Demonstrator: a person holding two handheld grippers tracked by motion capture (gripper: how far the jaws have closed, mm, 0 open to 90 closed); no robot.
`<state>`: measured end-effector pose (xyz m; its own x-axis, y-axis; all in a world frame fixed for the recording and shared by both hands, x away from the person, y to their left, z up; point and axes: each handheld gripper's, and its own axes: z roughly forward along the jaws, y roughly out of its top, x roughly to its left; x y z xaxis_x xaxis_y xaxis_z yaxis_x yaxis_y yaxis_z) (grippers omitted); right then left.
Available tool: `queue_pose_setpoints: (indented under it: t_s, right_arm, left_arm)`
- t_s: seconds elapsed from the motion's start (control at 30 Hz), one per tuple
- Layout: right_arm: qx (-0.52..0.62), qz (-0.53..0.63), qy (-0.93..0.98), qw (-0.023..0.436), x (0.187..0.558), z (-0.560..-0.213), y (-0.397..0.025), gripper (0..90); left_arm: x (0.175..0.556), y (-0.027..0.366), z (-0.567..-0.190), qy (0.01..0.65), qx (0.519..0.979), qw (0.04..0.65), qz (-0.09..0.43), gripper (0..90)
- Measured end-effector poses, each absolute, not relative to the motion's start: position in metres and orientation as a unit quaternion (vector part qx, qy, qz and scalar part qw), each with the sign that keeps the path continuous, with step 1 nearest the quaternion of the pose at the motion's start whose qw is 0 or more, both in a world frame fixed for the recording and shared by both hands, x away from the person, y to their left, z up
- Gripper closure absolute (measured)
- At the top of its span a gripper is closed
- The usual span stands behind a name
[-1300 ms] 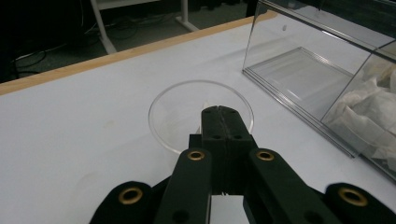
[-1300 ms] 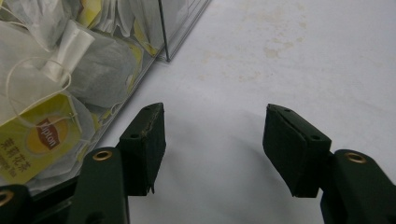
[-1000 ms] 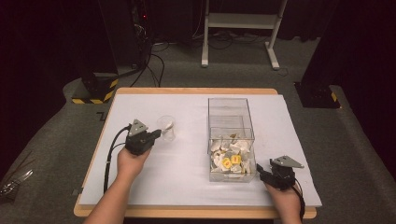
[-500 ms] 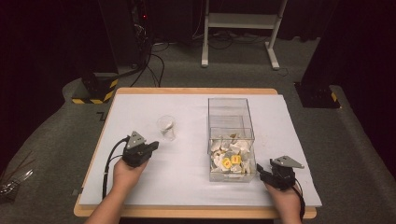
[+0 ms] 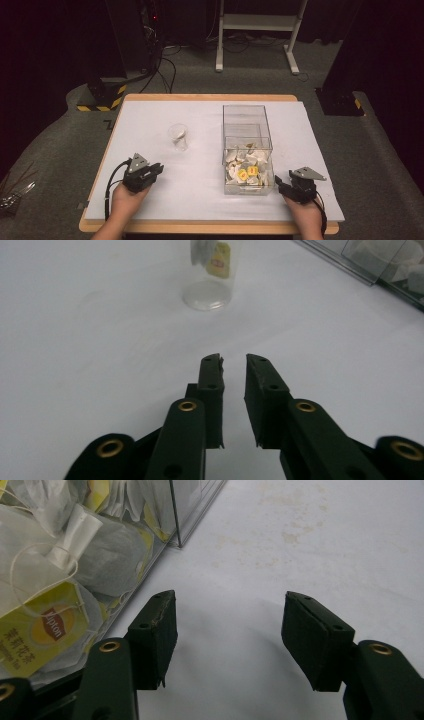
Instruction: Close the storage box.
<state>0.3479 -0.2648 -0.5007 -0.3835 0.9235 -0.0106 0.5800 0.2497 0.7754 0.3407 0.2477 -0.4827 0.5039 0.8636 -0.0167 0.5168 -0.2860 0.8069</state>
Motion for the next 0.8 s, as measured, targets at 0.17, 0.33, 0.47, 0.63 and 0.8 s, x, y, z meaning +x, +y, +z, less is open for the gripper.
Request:
queue_pose_setpoints:
  t_s: [0.17, 0.33, 0.47, 0.63, 0.8]
  right_arm:
    - [0.502, 0.356, 0.75, 0.243, 0.347, -0.5, -0.265, 38.7]
    - [0.497, 0.36, 0.75, 0.247, 0.346, -0.5, -0.265, 38.0]
    - [0.498, 0.364, 0.748, 0.244, 0.344, -0.498, -0.266, 36.7]
    - [0.496, 0.372, 0.745, 0.244, 0.339, -0.496, -0.268, 34.0]
    - [0.495, 0.38, 0.741, 0.248, 0.334, -0.49, -0.267, 32.4]
  left_arm:
    - [0.336, 0.252, -0.494, 0.459, 0.766, 0.386, 0.229, 64.6]
    - [0.335, 0.252, -0.501, 0.481, 0.762, 0.361, 0.241, 44.9]
    - [0.335, 0.252, -0.505, 0.489, 0.765, 0.347, 0.235, 33.7]
    - [0.336, 0.25, -0.507, 0.485, 0.772, 0.333, 0.238, 26.2]
    - [0.338, 0.254, -0.508, 0.482, 0.776, 0.351, 0.206, 20.7]
